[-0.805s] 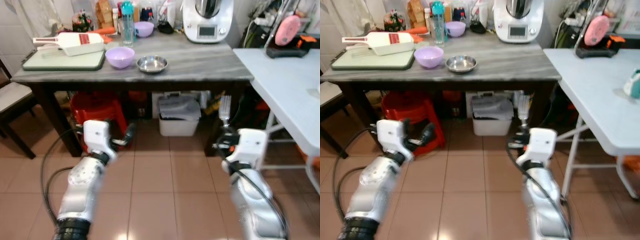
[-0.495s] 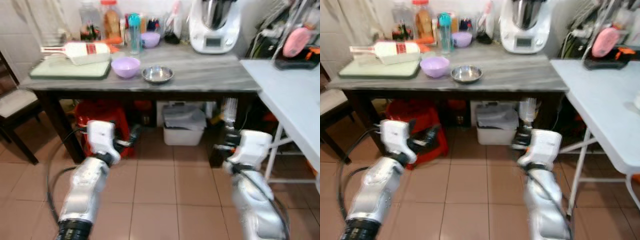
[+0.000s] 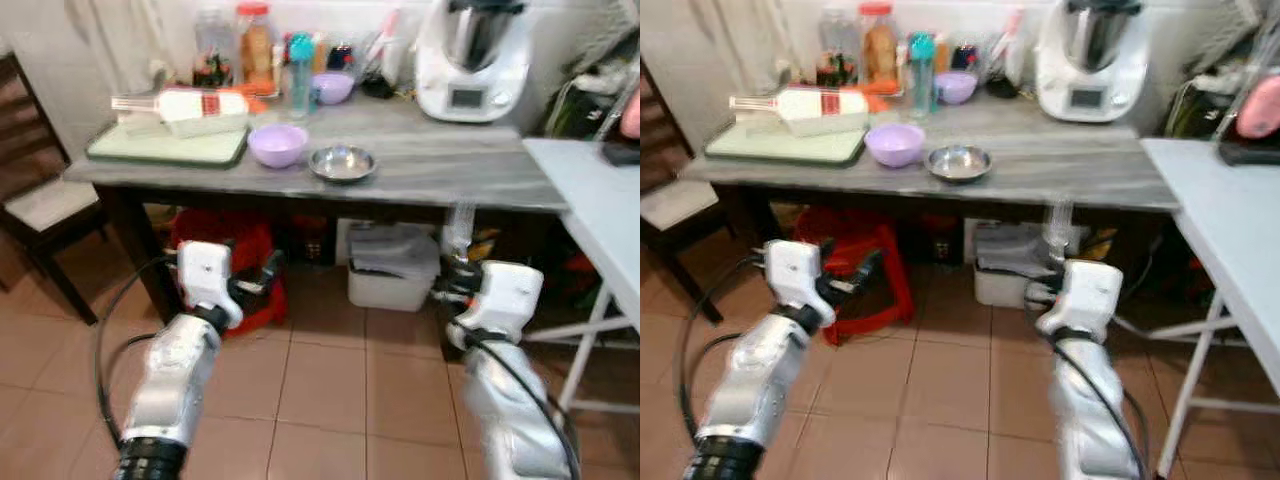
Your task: Setting the table
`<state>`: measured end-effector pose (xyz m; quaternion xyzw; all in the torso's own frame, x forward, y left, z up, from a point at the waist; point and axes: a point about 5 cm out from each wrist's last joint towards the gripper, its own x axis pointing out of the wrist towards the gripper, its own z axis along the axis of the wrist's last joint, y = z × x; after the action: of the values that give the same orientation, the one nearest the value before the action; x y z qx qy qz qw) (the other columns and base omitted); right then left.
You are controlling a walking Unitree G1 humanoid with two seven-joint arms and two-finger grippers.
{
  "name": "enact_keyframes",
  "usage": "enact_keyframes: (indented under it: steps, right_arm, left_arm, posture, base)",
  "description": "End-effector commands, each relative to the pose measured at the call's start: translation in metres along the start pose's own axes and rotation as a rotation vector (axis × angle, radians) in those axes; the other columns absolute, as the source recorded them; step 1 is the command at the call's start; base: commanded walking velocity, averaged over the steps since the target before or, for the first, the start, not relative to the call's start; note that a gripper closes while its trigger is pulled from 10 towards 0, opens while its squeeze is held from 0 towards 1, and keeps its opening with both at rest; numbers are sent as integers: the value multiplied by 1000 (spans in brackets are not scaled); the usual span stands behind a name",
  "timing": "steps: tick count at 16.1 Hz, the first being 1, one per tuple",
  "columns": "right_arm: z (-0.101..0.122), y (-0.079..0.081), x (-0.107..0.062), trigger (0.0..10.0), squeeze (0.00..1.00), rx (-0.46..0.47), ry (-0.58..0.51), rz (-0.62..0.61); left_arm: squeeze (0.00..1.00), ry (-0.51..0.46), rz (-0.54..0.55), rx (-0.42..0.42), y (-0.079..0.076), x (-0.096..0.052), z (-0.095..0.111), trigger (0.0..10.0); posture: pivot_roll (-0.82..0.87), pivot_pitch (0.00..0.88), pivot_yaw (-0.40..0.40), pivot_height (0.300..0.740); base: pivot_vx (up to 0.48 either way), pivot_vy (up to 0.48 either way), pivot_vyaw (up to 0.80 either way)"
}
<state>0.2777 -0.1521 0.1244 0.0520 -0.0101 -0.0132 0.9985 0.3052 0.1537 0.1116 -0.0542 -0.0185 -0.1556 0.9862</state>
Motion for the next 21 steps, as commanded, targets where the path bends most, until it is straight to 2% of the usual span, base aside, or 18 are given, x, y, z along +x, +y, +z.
enact_keyframes:
  steps: [1,8,21]
  right_arm:
    - [4,-10,-1,10000,0,-16,-17,-26]
    - [4,-10,0,10000,0,-17,-16,-27]
    - [1,-8,1,10000,0,-20,-12,-14]
  left_arm:
    - [0,-8,-25,0,-7,4,3,10000]
    - [0,-11,-44,-11,-11,5,3,10000]
    - [0,-8,-61,-10,-12,4,2,10000]
  posture:
    - [-50,0,4,740]
    - [-52,0,2,740]
    - [-44,0,4,740]
  base:
    - [337,0,0]
    - [372,0,0]
    - [480,0,0]
